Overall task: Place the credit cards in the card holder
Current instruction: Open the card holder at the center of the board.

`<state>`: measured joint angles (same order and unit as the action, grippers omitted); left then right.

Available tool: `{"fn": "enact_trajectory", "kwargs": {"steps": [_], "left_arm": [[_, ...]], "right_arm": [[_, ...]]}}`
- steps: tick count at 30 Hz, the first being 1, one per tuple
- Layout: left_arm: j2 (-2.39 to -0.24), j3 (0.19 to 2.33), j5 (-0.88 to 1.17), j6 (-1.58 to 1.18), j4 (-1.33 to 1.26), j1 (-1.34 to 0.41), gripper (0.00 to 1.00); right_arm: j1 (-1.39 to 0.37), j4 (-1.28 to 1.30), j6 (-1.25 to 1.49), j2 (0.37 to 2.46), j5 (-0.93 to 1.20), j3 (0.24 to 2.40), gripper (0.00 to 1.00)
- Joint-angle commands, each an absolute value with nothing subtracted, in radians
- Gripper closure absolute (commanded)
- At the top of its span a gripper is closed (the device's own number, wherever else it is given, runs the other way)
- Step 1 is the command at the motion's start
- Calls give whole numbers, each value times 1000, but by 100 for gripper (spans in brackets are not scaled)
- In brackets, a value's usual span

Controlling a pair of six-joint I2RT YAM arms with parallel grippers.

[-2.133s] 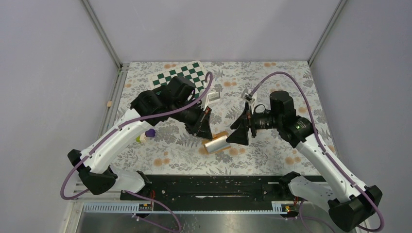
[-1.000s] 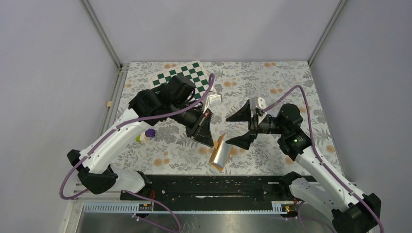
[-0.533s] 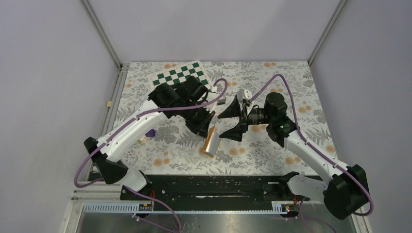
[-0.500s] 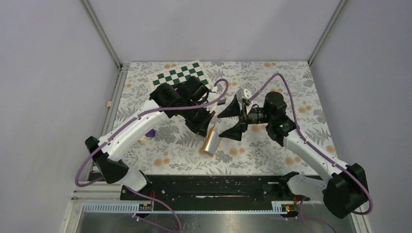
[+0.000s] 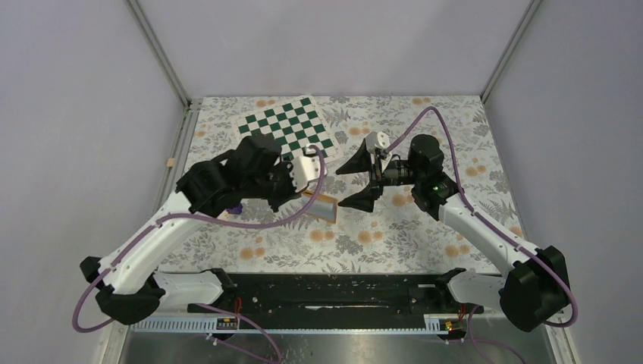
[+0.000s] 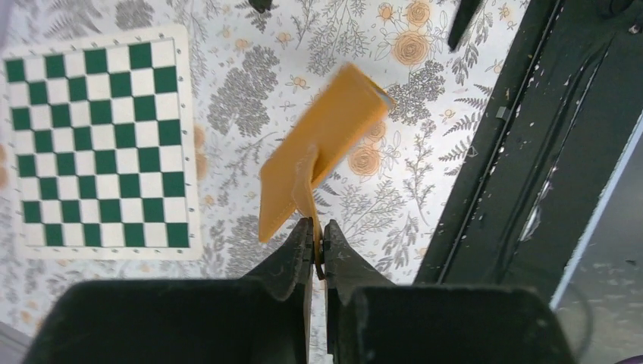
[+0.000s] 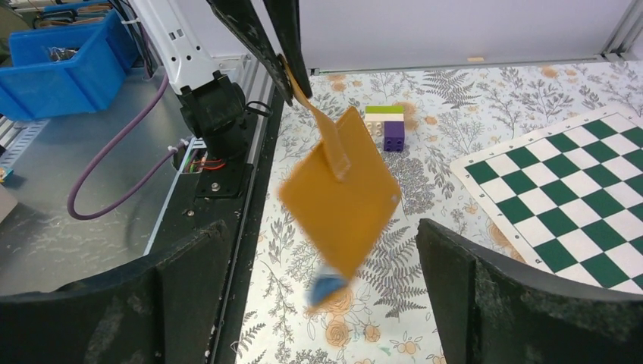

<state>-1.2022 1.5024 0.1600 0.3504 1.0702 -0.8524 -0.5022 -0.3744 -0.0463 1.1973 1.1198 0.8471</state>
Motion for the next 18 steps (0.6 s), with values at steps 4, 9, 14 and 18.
{"fn": "enact_trajectory", "kwargs": {"steps": [4, 9, 14, 18], "left_arm": [[-1144, 1491, 260, 509, 968, -855, 100], [-1170, 1531, 273, 471, 973, -855, 100], [-1199, 1569, 259, 425, 978, -855, 100], [-1223, 1598, 245, 394, 978, -856, 100]], "right_arm": [[-546, -415, -57, 1221, 1156, 919, 1], [-586, -372, -84, 1213, 1132, 924, 2], [-591, -400, -15, 1166, 1103, 893, 3], [-606, -357, 26, 1131, 1029, 869, 5]]}}
